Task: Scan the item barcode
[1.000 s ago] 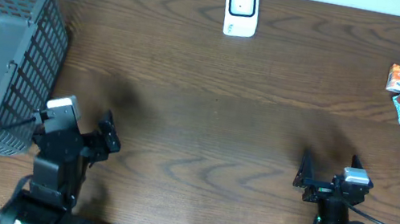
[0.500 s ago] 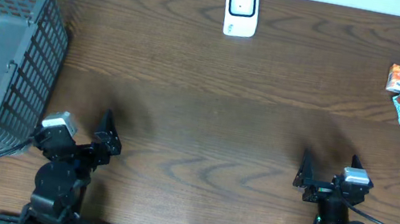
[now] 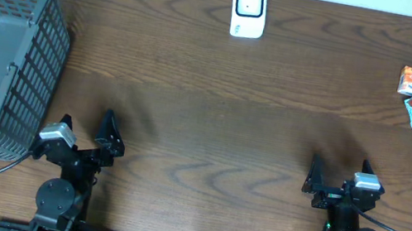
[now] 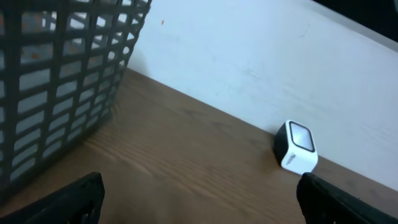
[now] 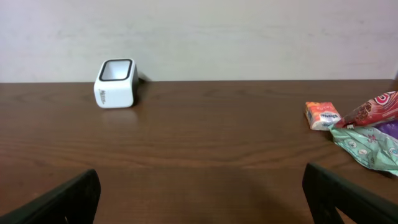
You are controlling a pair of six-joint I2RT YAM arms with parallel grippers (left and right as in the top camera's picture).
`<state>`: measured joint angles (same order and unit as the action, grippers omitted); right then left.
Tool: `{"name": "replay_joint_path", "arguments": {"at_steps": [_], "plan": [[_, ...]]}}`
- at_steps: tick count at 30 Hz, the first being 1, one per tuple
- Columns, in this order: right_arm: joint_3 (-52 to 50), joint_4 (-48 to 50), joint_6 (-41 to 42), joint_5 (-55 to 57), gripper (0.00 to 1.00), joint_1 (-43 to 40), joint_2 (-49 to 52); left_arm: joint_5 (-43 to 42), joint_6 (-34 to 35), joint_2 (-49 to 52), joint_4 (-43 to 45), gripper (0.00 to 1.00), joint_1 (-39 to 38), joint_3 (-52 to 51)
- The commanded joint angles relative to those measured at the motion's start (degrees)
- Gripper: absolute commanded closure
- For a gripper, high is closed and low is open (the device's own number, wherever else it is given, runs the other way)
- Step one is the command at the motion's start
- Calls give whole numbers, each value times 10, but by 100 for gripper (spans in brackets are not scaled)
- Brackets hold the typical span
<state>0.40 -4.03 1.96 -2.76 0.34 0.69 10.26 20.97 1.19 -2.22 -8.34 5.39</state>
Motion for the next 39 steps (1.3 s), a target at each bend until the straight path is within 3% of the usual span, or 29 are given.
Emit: {"name": "replay_joint_path", "arguments": {"at_steps": [1, 20, 31, 34, 39], "plan": [[0, -3, 6, 5, 1, -5, -4, -11, -3, -11, 16, 2, 3, -11], [0, -3, 6, 5, 1, -5, -4, -83, -109, -11, 53, 2, 21, -52], [0, -3, 6, 5, 1, -5, -4, -87, -149, -11, -20, 2, 31, -52], [0, -3, 6, 5, 1, -5, -4, -127, -193, -11, -17, 2, 33, -52], [0, -3, 6, 5, 1, -5, -4, -135, -210, -11, -16, 2, 34, -52]]}}
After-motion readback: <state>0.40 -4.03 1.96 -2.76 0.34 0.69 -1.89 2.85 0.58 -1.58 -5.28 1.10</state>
